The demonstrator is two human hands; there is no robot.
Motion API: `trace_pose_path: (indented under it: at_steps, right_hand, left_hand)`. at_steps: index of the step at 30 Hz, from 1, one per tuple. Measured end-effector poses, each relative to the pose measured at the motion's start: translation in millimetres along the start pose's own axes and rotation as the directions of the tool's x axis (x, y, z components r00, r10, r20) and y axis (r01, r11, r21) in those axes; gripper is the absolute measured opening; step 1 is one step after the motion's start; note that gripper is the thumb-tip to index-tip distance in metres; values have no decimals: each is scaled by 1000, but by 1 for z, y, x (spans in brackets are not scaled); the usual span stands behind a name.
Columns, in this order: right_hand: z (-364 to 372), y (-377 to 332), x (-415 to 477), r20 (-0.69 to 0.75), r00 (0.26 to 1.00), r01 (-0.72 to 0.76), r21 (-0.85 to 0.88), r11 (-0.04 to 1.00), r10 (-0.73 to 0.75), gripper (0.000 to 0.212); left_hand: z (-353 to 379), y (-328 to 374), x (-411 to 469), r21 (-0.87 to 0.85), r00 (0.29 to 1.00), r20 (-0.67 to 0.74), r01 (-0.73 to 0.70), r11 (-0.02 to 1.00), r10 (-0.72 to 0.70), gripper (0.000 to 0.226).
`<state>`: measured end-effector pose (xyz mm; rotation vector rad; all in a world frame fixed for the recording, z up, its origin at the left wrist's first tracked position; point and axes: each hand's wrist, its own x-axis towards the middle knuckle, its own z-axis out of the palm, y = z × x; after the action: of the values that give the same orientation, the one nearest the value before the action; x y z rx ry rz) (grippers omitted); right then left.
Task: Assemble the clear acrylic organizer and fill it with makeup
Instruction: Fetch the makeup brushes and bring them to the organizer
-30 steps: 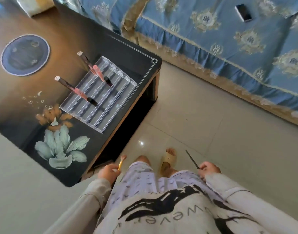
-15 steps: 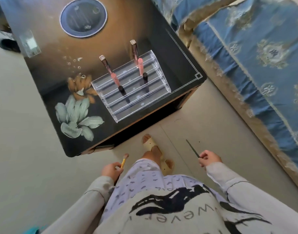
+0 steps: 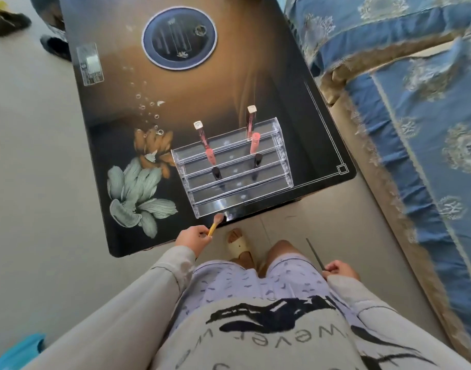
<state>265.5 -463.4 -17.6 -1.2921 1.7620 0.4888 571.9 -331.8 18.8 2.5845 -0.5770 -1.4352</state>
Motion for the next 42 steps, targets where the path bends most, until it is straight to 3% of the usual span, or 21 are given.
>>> trace_pose_path:
  at_steps: [5, 10, 16, 21, 32, 42]
  right_hand:
    - [-14, -32, 24, 43, 994, 103, -100, 990, -100, 23]
    - [-38, -67, 42, 145, 972, 213, -219, 952, -185, 39]
    - [-69, -83, 55, 199, 958, 261, -291, 920, -208, 37]
    - [-79, -84, 53, 184, 963, 250, -345, 905, -196, 38]
    - [-79, -69, 41, 160, 980, 167, -313, 935, -122, 34]
    - [-78, -65, 33, 115, 986, 145, -286, 947, -116, 21]
  left_hand:
    - [10, 3, -2, 44, 999, 38, 27, 999, -29, 23]
    - [20, 26, 0, 67, 1000, -10, 8, 998, -8, 22]
    - [4, 75, 17, 434, 970, -138, -122, 892, 199, 25]
    - [-2, 111, 39, 583, 912, -161, -221, 782, 378, 25]
    - [18, 117, 66, 593, 863, -162, -302, 746, 478, 22]
    - [23, 113, 72, 500, 900, -193, -254, 828, 392, 22]
